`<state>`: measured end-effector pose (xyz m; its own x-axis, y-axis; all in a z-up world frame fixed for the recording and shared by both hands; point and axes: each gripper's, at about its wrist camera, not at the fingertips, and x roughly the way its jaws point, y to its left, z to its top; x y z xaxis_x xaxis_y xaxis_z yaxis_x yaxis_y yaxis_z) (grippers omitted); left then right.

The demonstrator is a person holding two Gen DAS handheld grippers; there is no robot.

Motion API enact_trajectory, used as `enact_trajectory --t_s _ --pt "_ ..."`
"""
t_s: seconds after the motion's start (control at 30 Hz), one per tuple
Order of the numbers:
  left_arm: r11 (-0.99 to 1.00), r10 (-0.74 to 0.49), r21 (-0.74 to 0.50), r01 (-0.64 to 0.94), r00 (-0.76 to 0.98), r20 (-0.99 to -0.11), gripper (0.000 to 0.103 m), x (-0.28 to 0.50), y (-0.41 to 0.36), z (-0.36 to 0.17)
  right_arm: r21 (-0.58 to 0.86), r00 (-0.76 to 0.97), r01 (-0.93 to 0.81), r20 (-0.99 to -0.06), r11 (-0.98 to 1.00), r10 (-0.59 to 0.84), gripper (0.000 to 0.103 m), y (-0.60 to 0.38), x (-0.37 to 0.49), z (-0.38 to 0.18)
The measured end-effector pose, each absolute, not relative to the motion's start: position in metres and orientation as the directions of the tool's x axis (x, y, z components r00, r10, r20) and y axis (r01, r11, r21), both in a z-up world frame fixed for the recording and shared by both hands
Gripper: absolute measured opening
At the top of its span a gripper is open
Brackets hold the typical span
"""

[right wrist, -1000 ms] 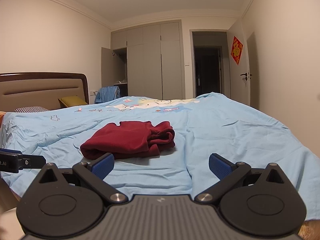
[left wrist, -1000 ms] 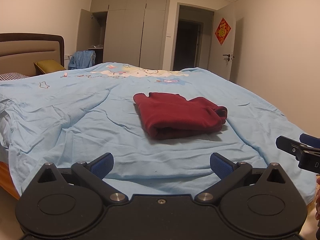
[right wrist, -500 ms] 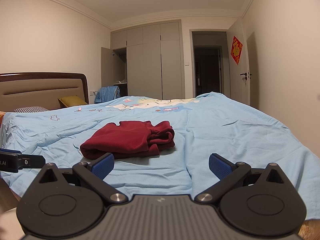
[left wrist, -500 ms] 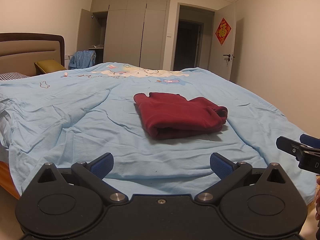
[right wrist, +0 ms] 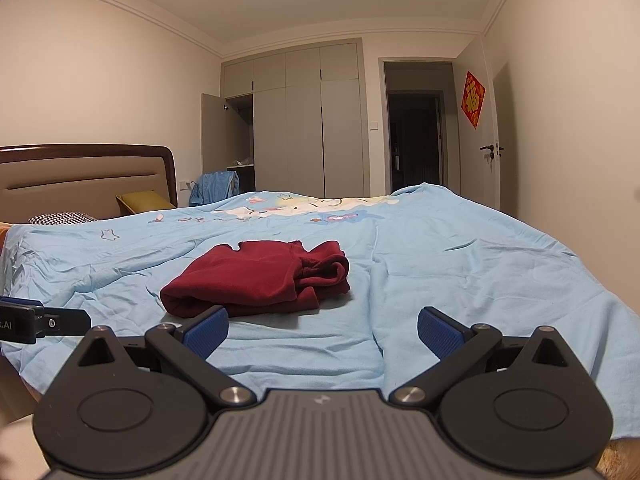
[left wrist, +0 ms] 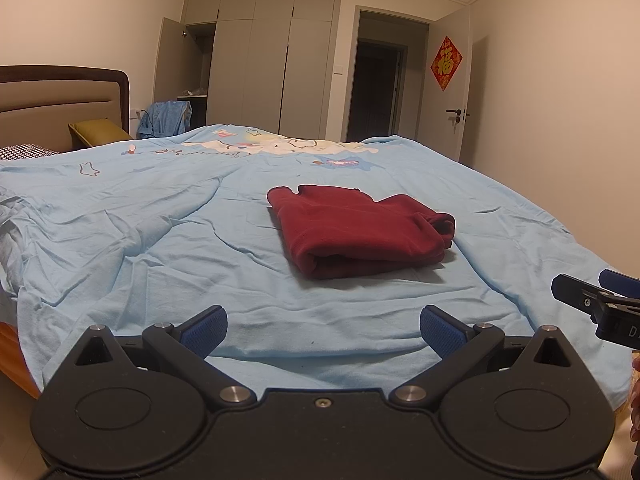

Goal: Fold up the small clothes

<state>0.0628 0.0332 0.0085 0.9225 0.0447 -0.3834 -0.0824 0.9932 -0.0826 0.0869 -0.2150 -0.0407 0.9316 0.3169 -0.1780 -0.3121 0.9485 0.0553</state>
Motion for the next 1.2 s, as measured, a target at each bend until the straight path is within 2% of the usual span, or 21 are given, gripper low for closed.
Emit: enact_trajectory --t_s 0.33,0.47,0.57,1.2 --pt "0.993 0.054 -0.073 -0.089 0.920 -0.389 0.102 0.063 0.031 0.009 0.055 0.931 -0.312 -0.179 0.948 0.317 0.103 -0.215 0.087 -0.041" --pt "0.992 0.093 -0.047 -0.119 0.924 -0.370 0.102 0.061 0.026 0.010 0.056 0.932 -0.311 -0.179 0.949 0.316 0.103 -0.215 0.087 -0.040" --pt "0.989 0.124 -0.022 -0.144 0.912 -0.391 0.102 0.063 0.024 0.009 0.055 0.931 -0.312 -0.179 0.949 0.317 0.103 -0.215 0.087 -0.040" --pt "0.987 0.119 -0.044 -0.152 0.896 -0.427 0.102 0.074 0.030 0.004 0.064 0.922 -0.313 -0.220 0.947 0.320 0.103 -0.212 0.096 -0.049"
